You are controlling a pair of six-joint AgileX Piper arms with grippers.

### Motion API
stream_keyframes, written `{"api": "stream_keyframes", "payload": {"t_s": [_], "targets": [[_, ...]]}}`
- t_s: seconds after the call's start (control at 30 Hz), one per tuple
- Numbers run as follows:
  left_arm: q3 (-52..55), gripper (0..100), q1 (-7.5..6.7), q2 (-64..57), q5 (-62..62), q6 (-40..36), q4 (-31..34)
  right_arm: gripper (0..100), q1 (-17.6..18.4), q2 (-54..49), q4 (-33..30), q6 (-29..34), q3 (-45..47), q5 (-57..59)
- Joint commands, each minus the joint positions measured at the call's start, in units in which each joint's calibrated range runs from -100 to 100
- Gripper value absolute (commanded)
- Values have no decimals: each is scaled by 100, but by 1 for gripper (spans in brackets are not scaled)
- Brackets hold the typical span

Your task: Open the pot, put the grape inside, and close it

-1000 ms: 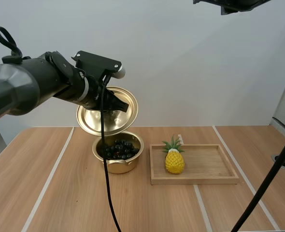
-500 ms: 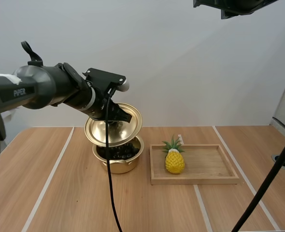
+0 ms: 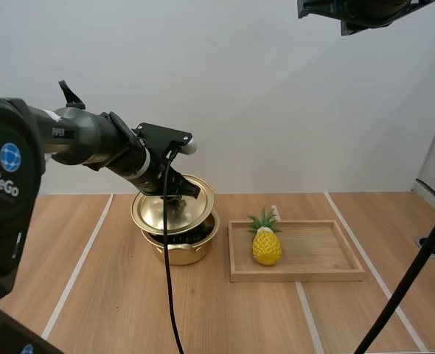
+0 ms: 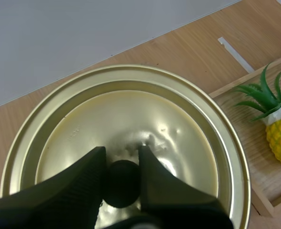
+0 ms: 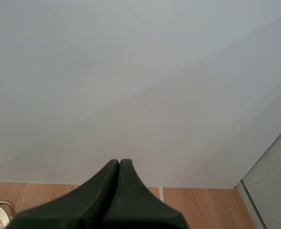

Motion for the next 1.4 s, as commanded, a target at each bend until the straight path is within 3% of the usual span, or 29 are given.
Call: {"api": "stream_keyframes", "payload": {"t_s": [0.0,0.33,0.63,0.93,1.17,1.37], "targets": [[-24,0,1,135,-217,19,-114,0,-21,-95,-62,-42,-41,90],[-24,0,-16,477,-589,103,-160,0,-21,-95,-85,-179,-41,268],[-24,0,-432,613,-948,167,-122,0,-21,-95,-101,-179,-41,375],[-24,0,-430,613,-1062,-14,232,0,-21,-95,-101,-179,-41,490],[-24,0,-430,613,-669,-765,1072,0,-21,-95,-74,-179,-41,490],[-24,0,-430,613,-409,-806,1172,0,-21,-95,-17,-179,-41,490]]}}
